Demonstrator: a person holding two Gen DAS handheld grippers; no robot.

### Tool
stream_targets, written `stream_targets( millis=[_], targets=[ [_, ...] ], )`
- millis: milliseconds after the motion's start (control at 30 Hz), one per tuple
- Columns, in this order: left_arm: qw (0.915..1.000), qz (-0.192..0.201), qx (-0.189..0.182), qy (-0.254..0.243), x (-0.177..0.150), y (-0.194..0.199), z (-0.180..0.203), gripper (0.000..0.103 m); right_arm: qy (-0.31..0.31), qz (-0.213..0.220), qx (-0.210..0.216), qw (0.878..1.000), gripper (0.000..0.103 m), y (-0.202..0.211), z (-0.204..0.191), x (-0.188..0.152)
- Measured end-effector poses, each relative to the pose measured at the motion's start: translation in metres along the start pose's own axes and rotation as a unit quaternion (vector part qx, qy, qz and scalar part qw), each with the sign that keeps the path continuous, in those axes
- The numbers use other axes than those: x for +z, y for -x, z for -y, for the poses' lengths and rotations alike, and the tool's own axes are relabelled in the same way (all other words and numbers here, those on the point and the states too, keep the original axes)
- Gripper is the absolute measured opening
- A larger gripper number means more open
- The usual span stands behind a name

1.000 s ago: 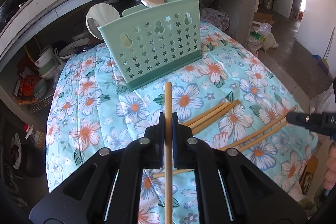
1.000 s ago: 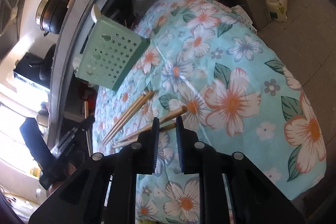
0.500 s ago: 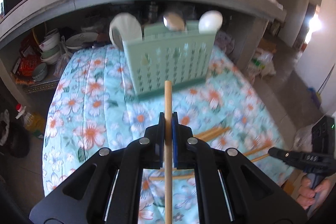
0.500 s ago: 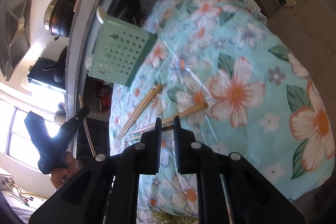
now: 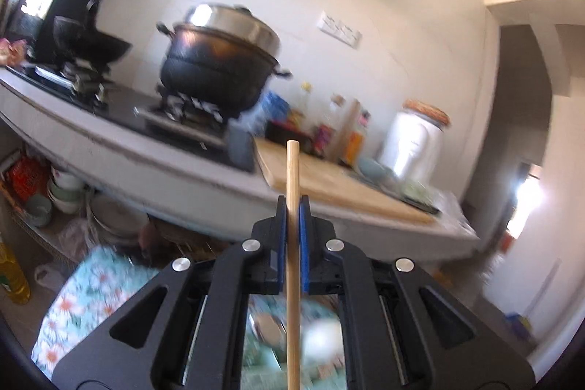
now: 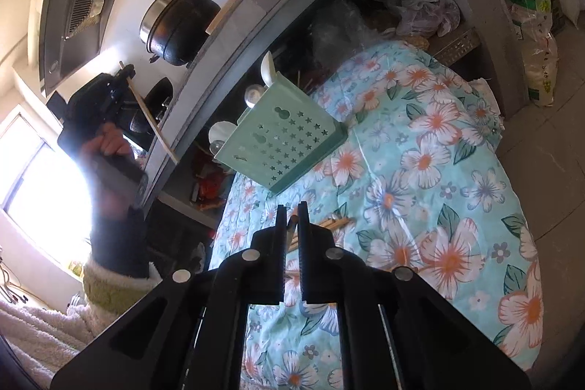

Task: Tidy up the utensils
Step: 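Lower the chopstick into the green holder with the left tool, then lower the chopstick into the green holder with the right tool and open it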

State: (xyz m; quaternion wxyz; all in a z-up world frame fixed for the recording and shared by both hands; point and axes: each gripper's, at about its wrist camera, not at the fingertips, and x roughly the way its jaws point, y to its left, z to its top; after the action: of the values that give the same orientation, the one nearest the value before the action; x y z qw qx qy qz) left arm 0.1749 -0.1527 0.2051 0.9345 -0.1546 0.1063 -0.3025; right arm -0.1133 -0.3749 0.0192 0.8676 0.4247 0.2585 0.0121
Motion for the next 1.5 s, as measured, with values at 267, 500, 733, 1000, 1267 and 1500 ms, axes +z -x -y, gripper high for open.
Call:
stream_targets(
  millis=[267, 500, 733, 1000, 1267, 1500],
  targets=[
    [0.9961, 0.051, 0.069, 0.021, -0.002, -0.069, -0.020, 0.005, -0.006, -0.013, -0.006, 1.000, 0.006, -0.009, 0.005, 0.005],
    [0.9955, 0.022, 0.092, 0.002, -0.035, -0.089, -0.032, 0.005, -0.016, -0.019, -0.011, 1.000, 0.007, -0.018, 0.013, 0.011],
    [0.9956, 0.001, 0.093, -0.002, -0.063, -0.083, -0.041, 0.005, -0.015, -0.020, -0.019, 1.000, 0.007, -0.017, 0.012, 0.009],
    [0.9949, -0.049, 0.087, -0.010, -0.077, -0.035, -0.047, 0.042, 0.018, -0.002, -0.021, 1.000, 0.005, -0.002, -0.011, 0.020],
    [0.9949, -0.059, 0.068, -0.046, -0.077, 0.035, -0.044, 0.071, 0.150, 0.064, -0.001, 0.987, 0.005, 0.034, -0.097, 0.069],
    [0.9872, -0.124, 0.078, -0.063, -0.100, 0.080, -0.063, 0.078, 0.269, 0.126, 0.006, 0.955, 0.005, 0.032, -0.182, 0.118]
  ],
)
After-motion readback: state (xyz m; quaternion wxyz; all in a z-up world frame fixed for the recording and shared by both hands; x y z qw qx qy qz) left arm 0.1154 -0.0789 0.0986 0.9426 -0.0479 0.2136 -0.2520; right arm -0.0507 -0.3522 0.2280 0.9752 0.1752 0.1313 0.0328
